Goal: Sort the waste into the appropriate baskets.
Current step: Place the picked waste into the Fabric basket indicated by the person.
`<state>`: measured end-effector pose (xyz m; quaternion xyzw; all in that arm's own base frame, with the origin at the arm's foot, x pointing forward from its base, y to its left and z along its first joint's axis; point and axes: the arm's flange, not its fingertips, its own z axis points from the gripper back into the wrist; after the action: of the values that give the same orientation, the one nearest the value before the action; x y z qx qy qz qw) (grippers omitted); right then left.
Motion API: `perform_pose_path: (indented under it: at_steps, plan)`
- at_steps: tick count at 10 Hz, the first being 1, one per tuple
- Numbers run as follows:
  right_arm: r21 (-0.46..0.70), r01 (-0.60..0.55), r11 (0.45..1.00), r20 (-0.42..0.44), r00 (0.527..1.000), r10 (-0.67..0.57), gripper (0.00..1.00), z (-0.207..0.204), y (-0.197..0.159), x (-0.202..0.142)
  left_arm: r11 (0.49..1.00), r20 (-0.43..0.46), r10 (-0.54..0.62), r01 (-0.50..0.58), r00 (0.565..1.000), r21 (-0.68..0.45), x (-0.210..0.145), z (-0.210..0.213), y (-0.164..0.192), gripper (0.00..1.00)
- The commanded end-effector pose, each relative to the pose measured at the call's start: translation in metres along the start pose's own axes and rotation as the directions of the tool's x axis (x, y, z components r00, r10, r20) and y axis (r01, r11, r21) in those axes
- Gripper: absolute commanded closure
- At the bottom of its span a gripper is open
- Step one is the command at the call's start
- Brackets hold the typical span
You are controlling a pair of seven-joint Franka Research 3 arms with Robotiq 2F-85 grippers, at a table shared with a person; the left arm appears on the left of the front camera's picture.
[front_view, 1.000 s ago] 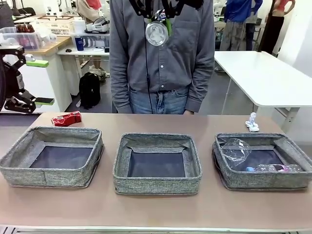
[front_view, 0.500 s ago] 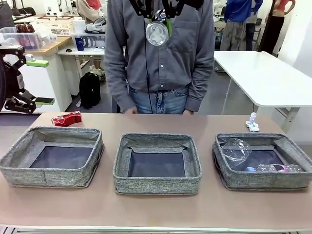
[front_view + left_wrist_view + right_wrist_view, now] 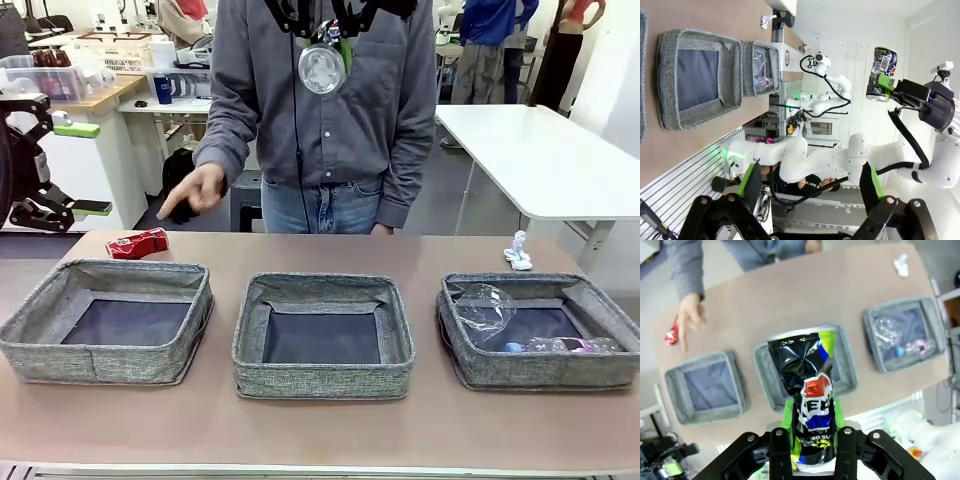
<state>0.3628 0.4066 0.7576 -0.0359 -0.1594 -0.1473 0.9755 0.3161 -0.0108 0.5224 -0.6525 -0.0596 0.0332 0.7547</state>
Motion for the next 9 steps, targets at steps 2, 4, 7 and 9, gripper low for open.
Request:
perform_pose_path:
  at_steps: [2, 4, 7, 9]
  plan:
    - [0.019, 0.003, 1.0, -0.005, 1.0, -0.003, 0.66, 0.002, 0.0, 0.001, 1.0, -0.002, -0.003, 0.003, 1.0, -0.018, 0.0, 0.0, -0.002, 0.0]
    - [0.019, 0.003, 1.0, -0.005, 1.0, -0.003, 0.66, 0.002, 0.0, 0.001, 1.0, -0.002, -0.003, 0.003, 1.0, -0.018, 0.0, 0.0, -0.002, 0.0]
    - [0.084, -0.205, 0.975, 0.042, 0.978, 0.202, 0.66, -0.036, 0.02, -0.009, 0.996, -0.177, 0.01, 0.006, 0.984, 0.093, 0.0, 0.024, -0.002, 0.0]
    - [0.143, -0.361, 0.921, 0.025, 0.932, 0.362, 0.66, -0.094, 0.077, -0.004, 0.983, -0.152, 0.054, -0.026, 0.987, 0.182, -0.01, 0.084, 0.004, 0.0]
